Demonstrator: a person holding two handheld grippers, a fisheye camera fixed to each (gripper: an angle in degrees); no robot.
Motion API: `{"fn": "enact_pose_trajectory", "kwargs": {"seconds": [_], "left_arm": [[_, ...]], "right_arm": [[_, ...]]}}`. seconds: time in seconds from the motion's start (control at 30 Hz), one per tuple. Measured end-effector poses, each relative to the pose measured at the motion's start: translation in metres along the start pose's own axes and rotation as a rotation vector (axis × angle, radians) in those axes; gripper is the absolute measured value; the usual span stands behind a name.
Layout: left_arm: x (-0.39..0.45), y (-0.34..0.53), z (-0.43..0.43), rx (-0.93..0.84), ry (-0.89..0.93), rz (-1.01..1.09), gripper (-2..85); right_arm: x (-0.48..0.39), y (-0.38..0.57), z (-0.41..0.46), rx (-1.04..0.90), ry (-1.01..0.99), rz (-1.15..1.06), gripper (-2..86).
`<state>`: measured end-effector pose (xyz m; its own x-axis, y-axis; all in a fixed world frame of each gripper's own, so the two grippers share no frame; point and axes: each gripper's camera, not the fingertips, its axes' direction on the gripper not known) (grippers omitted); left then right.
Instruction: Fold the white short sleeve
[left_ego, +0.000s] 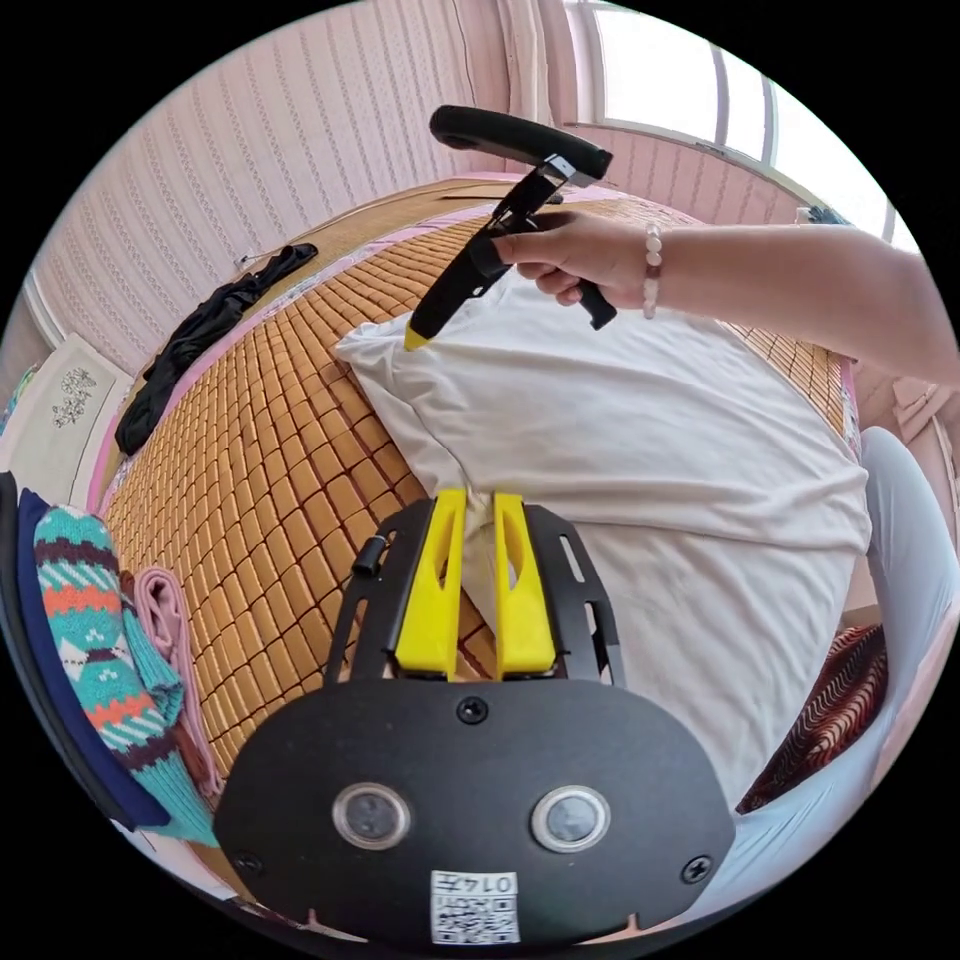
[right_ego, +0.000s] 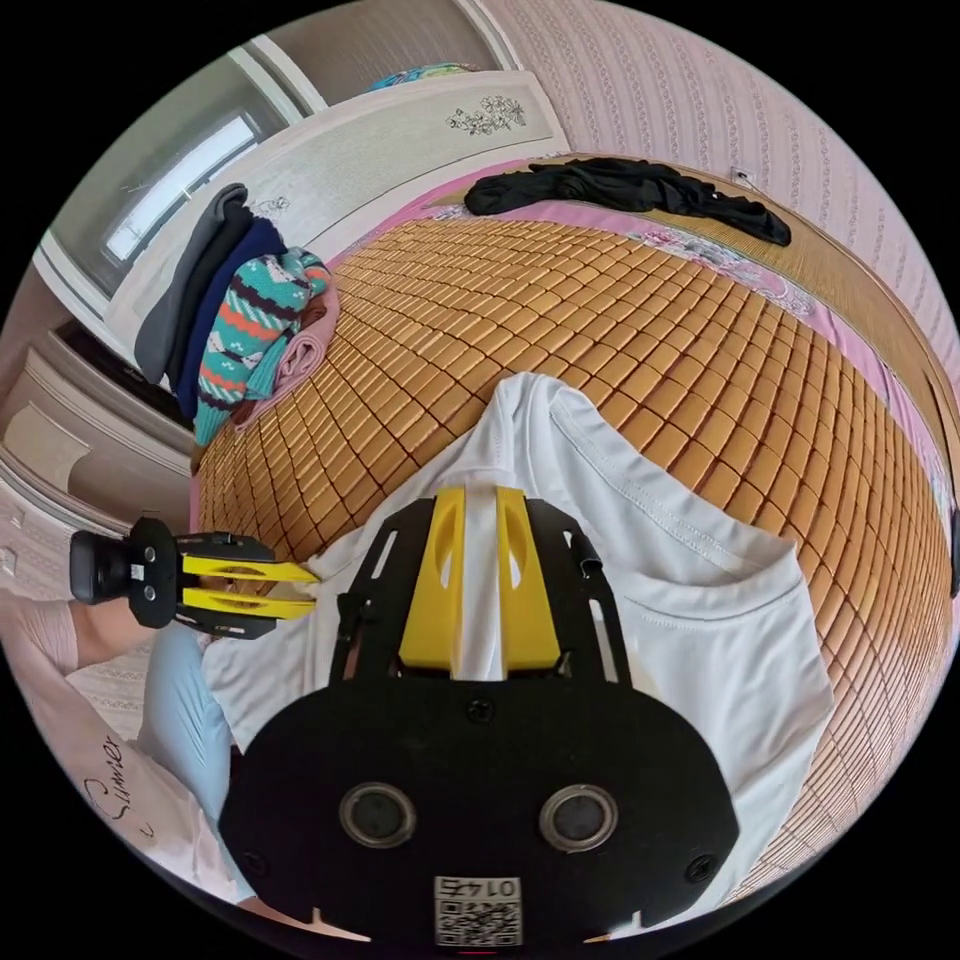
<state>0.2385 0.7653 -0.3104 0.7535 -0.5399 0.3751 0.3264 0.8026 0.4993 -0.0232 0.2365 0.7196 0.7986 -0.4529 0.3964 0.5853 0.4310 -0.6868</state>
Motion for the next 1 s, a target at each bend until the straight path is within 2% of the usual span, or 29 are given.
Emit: {"fn": "enact_pose_trajectory", "kwargs": {"seconds": [0.07,0.23,0.37,0.47,0.57,0.77,0.83,0.93,1.0], "left_arm": [[-0.004,0.004,-0.002,0.019,-0.037,-0.025,-0.2],[-0.026,0.014,0.0,0.043,0.02,-0.088,-0.9],[-0.036,0.017,0.001,0.057,-0.001,-0.084,-1.0],[-0.056,0.022,-0.004,0.08,0.011,-0.169,-1.0],[-0.071,0.026,-0.006,0.077,-0.05,-0.192,-0.9],[-0.091,0.025,0.039,-0.027,-0.006,-0.22,-0.3],[-0.098,0.025,0.037,-0.014,0.001,-0.248,0.9],[-0.107,0.032,0.023,0.014,-0.021,-0.293,4.3],[-0.106,0.038,0.008,0.057,0.014,-0.296,4.9]], "right_arm": [[0.0,-0.009,0.001,-0.035,-0.039,-0.003,2.6],[-0.011,-0.028,-0.009,-0.072,-0.055,-0.066,0.4],[-0.024,-0.043,-0.03,-0.023,-0.068,-0.112,0.0],[-0.033,-0.059,-0.044,0.032,-0.095,-0.135,-0.1],[-0.043,-0.082,-0.047,0.045,-0.117,-0.141,-0.2],[-0.052,-0.104,-0.001,-0.177,0.017,-0.133,0.0],[-0.052,-0.099,-0.011,-0.158,0.022,-0.126,1.1],[-0.05,-0.069,-0.061,-0.029,0.013,-0.107,5.2],[-0.057,-0.022,-0.105,0.043,0.044,-0.13,5.9]]}}
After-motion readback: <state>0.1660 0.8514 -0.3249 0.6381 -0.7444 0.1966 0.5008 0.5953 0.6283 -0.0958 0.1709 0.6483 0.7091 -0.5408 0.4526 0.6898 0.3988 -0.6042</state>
